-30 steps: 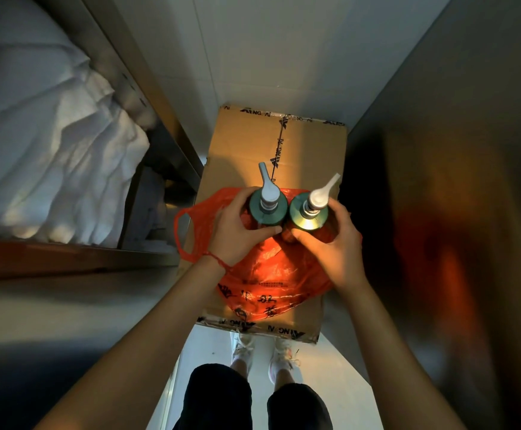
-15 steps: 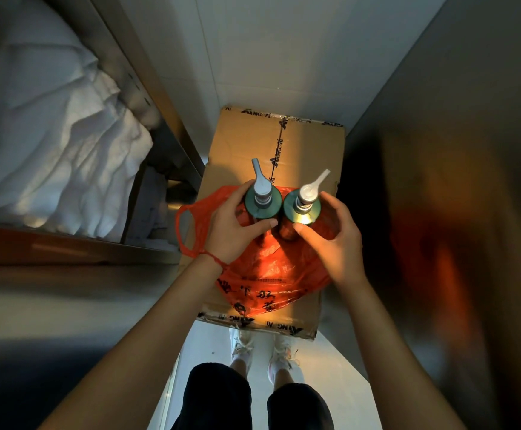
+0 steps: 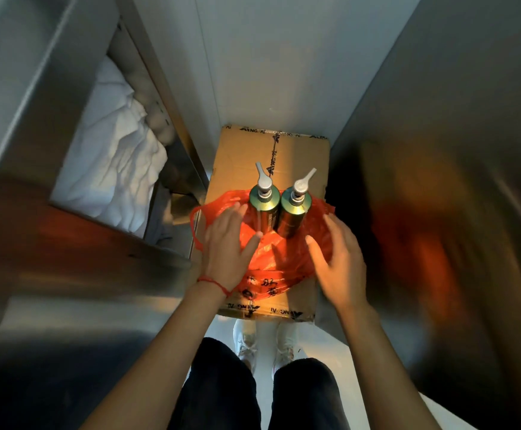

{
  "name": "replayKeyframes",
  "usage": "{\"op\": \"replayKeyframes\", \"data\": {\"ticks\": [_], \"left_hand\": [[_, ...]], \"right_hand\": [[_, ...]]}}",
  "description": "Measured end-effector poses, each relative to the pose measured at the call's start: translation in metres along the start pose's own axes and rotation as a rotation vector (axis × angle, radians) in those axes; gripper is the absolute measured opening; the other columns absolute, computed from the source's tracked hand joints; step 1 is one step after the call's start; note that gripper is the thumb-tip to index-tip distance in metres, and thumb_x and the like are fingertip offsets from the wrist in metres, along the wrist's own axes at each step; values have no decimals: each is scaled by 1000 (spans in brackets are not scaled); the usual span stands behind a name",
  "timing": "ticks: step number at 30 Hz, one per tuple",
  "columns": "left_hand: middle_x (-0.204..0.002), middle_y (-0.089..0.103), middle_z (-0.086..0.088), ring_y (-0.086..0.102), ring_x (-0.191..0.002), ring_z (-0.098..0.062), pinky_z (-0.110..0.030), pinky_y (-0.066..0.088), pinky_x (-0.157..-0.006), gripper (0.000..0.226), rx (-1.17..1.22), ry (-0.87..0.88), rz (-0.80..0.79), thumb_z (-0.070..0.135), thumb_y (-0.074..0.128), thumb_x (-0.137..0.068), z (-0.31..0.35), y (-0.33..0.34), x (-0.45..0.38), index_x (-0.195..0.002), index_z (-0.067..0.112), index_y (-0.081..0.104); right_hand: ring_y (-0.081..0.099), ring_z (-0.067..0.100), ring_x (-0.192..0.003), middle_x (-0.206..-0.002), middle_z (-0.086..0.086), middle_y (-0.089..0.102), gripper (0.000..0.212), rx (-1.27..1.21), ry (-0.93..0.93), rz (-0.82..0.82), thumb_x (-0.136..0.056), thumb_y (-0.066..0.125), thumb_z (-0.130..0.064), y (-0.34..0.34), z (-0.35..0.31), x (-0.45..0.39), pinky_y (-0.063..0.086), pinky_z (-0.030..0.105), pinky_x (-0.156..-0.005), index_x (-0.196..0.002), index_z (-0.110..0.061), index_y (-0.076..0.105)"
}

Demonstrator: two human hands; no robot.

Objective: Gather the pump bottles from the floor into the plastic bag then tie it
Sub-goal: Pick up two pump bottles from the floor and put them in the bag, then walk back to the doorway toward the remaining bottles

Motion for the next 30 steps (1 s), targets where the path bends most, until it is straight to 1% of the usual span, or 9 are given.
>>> {"op": "replayKeyframes", "data": {"ticks": [2,5,8,11,13,16,20,24,30], "left_hand": [[-139,45,-14,34,-132,-29,-42,20,-109,54,-156,107,-13,37,48,-87,3,-6,14,-133,10,39],[-143,41,-10,30,-136,-24,-45,20,-112,56,-290,159,-91,42,43,-89,6,-11,37,-137,15,32],[-137,49,-13,38,-131,-27,-48,29,-110,53,-287,181,-107,39,44,-88,18,-19,59,-133,11,40],[-127,57,-17,49,-123,-32,-52,33,-104,50,-262,218,-48,30,57,-81,35,-27,84,-123,5,52],[-129,56,-18,46,-125,-33,-50,30,-105,50,-279,236,-9,29,60,-82,44,-30,101,-125,5,51],[-138,47,-15,36,-133,-30,-45,22,-110,52,-287,220,-24,29,58,-86,54,-29,129,-131,7,44],[-138,47,-16,37,-132,-32,-48,27,-108,51,-289,236,-12,26,60,-86,72,-25,176,-130,7,45],[-136,48,-17,39,-130,-34,-50,31,-106,50,-308,262,-60,25,62,-84,82,-17,212,-128,4,48],[-123,59,-21,54,-114,-39,-57,43,-91,52,-399,468,-123,21,74,-73,116,-9,258,-117,0,58]], "right_hand": [[43,26,-128,-138,14,48,50,55,-26,7,-87,58,-30,-7,-7,16,37,42,-105,-131,-9,46],[41,24,-129,-139,11,47,50,31,11,5,-88,57,-32,-16,-12,39,36,42,-106,-132,-11,45],[40,23,-130,-141,10,46,51,62,12,9,-88,55,-34,-27,-12,61,36,41,-106,-133,-13,43],[37,23,-132,-143,9,43,53,92,14,4,-89,53,-37,-38,-11,83,32,40,-107,-135,-15,41],[35,22,-134,-144,8,42,53,101,4,-7,-90,52,-37,-46,-10,98,28,37,-108,-136,-15,40],[35,22,-134,-144,8,42,52,116,-28,-34,-89,52,-35,-58,-8,128,26,35,-108,-135,-13,41],[43,29,-129,-137,13,49,50,170,-88,-21,-87,58,-31,-73,-4,175,33,39,-105,-130,-7,47],[41,28,-130,-139,14,47,50,221,-88,-59,-89,54,-34,-81,5,213,31,38,-107,-131,-7,47],[40,25,-131,-142,9,44,51,238,50,13,-89,53,-35,-112,28,288,30,36,-108,-133,-12,44]]}}
Point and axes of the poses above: each hand's wrist, its own x-axis away from the middle knuckle, its own y-axis out of the palm, z = x × y, the point moved 4 cm from there along -x, towards the middle knuckle
